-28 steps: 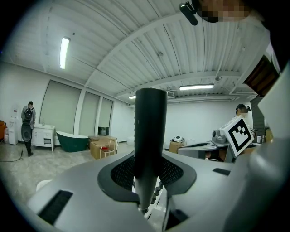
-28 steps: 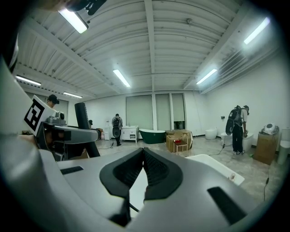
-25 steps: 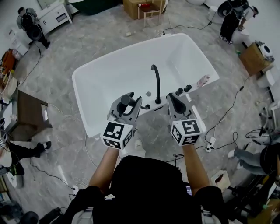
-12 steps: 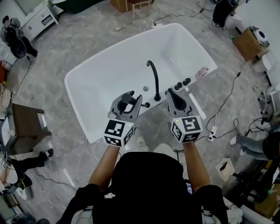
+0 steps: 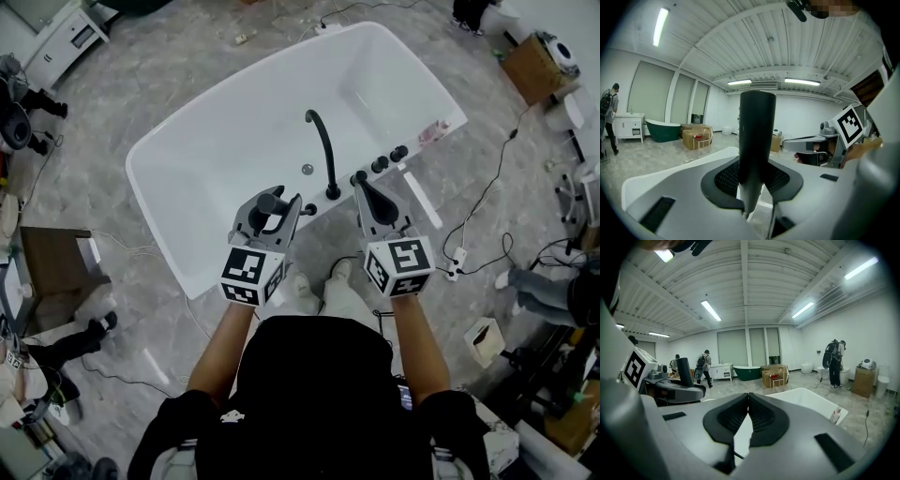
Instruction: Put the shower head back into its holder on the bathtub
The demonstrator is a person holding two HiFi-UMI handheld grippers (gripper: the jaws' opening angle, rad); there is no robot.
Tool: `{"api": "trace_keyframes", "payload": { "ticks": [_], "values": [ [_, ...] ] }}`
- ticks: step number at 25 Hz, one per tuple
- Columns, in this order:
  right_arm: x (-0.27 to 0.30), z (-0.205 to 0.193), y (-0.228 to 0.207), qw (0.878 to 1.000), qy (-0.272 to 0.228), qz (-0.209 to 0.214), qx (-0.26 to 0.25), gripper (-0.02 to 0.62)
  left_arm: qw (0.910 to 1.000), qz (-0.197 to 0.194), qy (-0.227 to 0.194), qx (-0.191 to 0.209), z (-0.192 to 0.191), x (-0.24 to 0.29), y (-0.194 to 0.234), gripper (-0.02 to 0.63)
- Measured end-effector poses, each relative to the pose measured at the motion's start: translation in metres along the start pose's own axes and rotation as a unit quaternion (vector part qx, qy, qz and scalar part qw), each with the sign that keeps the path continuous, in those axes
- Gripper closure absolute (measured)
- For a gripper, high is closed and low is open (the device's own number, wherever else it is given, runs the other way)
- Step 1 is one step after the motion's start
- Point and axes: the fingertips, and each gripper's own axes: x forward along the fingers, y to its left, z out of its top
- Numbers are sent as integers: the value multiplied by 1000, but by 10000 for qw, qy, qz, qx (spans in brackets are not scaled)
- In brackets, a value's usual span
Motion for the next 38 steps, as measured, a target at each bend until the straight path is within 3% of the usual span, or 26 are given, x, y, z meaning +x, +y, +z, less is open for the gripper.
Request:
{"api": "trace_keyframes", "payload": {
  "ticks": [16,29,38],
  "values": [
    [47,-73,-64,9957,812,336,284,578,9975,290,619,-151,-75,91,9,476],
    [78,-153,-79,9847,1533,729,389,578,9879,797,1290,-328,-173,131,28,474],
    [93,-200,-80,9802,1757,779,486,578,9840,864,1516,-364,-230,148,34,474]
  ]
}}
